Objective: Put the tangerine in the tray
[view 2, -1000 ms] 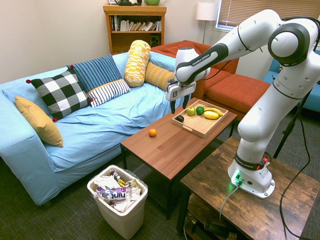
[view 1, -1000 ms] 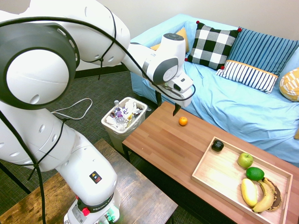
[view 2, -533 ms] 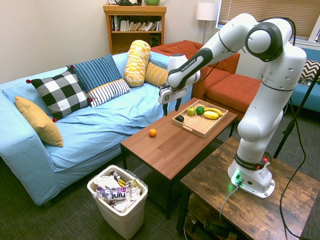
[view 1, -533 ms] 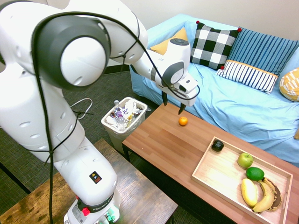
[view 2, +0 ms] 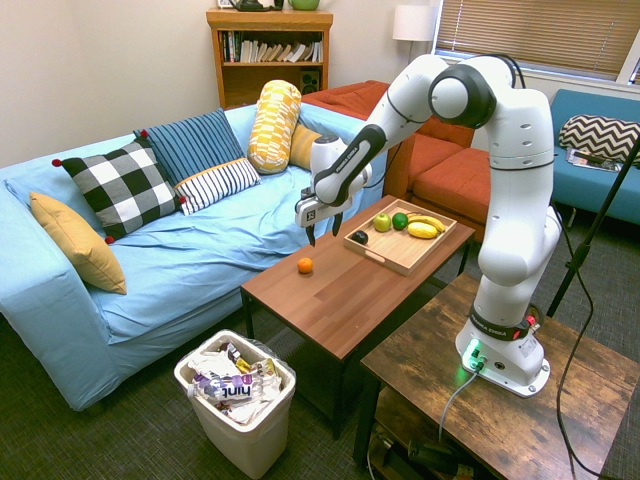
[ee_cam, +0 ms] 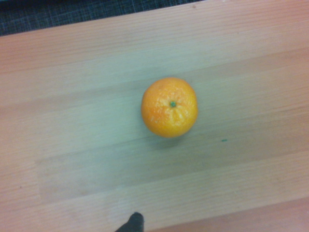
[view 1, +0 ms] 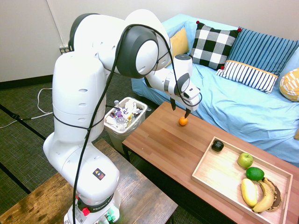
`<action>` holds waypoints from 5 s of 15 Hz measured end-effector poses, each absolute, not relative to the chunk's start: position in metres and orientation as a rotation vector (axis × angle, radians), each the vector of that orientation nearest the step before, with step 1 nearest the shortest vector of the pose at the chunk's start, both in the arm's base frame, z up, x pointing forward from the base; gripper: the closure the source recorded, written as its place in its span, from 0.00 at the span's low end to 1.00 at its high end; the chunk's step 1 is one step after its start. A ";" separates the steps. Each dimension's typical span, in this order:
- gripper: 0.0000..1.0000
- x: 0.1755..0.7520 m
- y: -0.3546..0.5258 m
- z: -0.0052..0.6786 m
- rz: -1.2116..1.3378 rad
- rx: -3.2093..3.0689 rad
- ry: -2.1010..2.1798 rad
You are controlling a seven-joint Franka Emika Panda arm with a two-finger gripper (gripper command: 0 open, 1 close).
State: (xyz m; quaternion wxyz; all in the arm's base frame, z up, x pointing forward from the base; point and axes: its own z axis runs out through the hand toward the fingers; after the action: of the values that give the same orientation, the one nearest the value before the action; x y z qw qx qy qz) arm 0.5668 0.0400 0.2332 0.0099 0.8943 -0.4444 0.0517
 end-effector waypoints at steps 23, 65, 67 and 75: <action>1.00 0.651 0.051 0.095 0.060 2.746 -1.386; 1.00 0.496 -0.264 0.119 0.009 2.133 -1.918; 1.00 0.502 -0.266 0.109 0.013 2.120 -1.937; 0.00 0.510 -0.270 0.094 0.006 2.111 -1.962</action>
State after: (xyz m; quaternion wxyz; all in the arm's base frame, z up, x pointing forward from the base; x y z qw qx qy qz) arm 0.5099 -0.2704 0.0938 0.1294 0.7264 -0.6750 0.0019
